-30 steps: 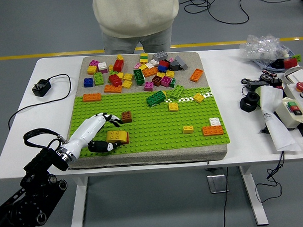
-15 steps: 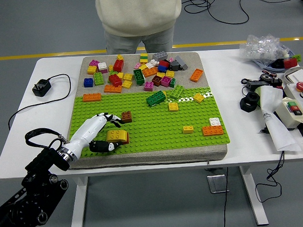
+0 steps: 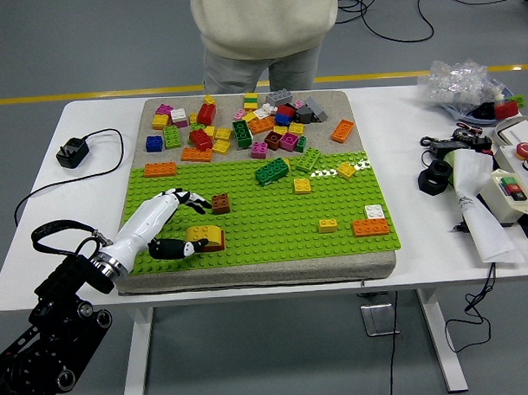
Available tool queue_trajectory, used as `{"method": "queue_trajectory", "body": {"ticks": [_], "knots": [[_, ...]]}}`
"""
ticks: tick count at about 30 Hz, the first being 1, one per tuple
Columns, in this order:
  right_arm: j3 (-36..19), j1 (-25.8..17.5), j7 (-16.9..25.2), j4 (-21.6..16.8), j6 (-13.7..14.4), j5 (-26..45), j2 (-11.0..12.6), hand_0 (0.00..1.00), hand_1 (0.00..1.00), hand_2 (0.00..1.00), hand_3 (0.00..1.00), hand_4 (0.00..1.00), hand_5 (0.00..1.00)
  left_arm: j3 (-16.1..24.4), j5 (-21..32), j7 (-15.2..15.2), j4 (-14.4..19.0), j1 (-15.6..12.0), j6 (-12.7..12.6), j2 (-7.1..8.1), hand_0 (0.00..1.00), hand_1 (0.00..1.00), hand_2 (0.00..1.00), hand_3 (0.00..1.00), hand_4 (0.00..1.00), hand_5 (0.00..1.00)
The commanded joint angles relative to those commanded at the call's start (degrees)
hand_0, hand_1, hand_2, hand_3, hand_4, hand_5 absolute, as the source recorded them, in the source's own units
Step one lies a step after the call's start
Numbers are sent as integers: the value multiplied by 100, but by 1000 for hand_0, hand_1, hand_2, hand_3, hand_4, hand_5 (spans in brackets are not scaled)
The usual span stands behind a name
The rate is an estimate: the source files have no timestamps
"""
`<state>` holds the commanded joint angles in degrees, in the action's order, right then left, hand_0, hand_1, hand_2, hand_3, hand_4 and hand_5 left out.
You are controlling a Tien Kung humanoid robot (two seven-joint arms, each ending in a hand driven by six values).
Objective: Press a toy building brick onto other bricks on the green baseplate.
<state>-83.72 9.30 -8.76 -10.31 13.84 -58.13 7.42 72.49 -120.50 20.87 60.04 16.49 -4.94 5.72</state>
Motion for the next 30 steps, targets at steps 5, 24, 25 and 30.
{"method": "queue_trajectory", "body": {"ticks": [5, 24, 25, 30], "knots": [[-18, -3, -2, 0, -9, -8, 7, 802, 731, 754, 739, 998, 666, 44, -20, 1, 106, -62, 46, 120, 916, 767, 613, 650, 847, 88], [-12, 6, -22, 0, -8, -1, -1, 802, 731, 754, 737, 998, 666, 169, -190, 87, -197, 50, -33, 335, 917, 766, 608, 647, 829, 85], [-11, 6, -23, 0, -7, -1, -2, 802, 731, 754, 737, 998, 666, 164, -196, 93, -217, 61, -38, 337, 917, 766, 608, 647, 829, 85], [-7, 8, -32, 0, -4, 1, -5, 802, 731, 754, 735, 998, 667, 98, -233, 124, -389, 123, -71, 339, 917, 765, 597, 638, 774, 43]]}}
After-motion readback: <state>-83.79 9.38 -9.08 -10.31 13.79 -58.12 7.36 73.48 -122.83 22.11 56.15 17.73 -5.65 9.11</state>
